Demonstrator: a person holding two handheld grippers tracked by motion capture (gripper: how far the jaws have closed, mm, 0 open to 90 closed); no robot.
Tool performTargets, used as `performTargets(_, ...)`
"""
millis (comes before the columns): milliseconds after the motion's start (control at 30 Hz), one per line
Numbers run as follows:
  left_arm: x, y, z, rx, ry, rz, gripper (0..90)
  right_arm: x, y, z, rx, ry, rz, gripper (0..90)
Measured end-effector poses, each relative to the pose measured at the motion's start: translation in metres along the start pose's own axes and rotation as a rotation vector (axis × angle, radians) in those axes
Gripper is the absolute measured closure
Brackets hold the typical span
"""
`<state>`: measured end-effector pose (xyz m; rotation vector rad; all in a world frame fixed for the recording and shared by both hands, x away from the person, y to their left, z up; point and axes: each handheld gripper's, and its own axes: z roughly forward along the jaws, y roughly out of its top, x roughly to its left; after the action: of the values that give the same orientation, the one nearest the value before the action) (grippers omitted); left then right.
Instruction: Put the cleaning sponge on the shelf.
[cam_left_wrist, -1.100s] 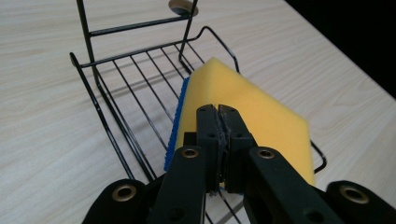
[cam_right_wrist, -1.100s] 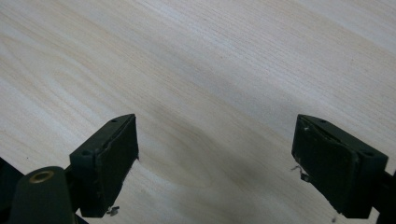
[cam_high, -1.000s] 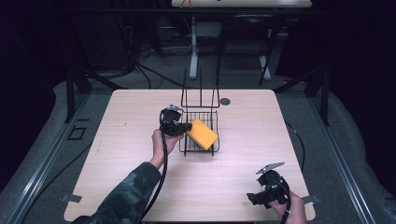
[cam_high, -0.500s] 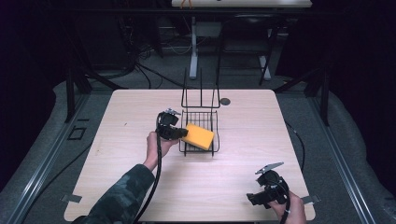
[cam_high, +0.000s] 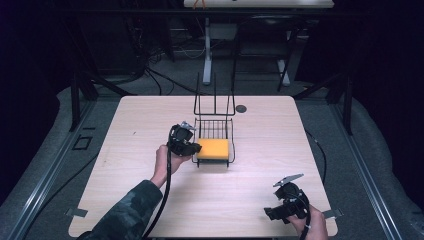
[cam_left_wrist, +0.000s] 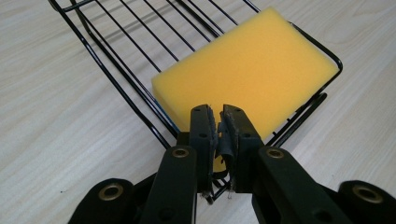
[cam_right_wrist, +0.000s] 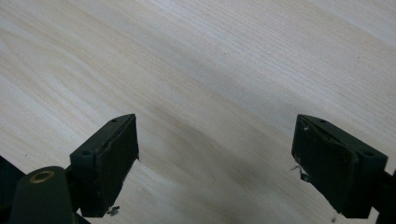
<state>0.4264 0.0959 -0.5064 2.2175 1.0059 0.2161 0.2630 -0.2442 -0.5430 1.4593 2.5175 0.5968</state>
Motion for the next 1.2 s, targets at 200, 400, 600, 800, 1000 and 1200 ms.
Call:
performTargets(200, 0.002, -0.003, -0.008, -0.035, 0.012, -0.007, 72.7, 0.0, 0.0, 0.0, -0.002, -0.001, -0.002, 14.2)
performTargets(400, 0.002, -0.004, -0.021, -0.075, 0.06, 0.005, 51.2, 0.0, 0.0, 0.0, -0.002, -0.002, 0.0, 14.2)
performTargets(600, 0.003, -0.007, -0.033, -0.077, 0.087, 0.029, 39.0, 0.0, 0.0, 0.0, -0.003, -0.005, 0.0, 14.2)
performTargets(800, 0.001, -0.012, -0.053, -0.1, 0.119, 0.062, 31.4, 0.0, 0.0, -0.001, -0.01, -0.001, 0.009, 14.2)
performTargets(1000, 0.0, -0.02, -0.072, -0.103, 0.156, 0.095, 22.9, 0.0, 0.0, -0.001, -0.014, -0.001, 0.007, 14.2)
performTargets(1200, 0.002, -0.036, -0.086, -0.097, 0.201, 0.106, 17.0, 0.0, 0.0, -0.002, -0.012, 0.0, 0.007, 14.2)
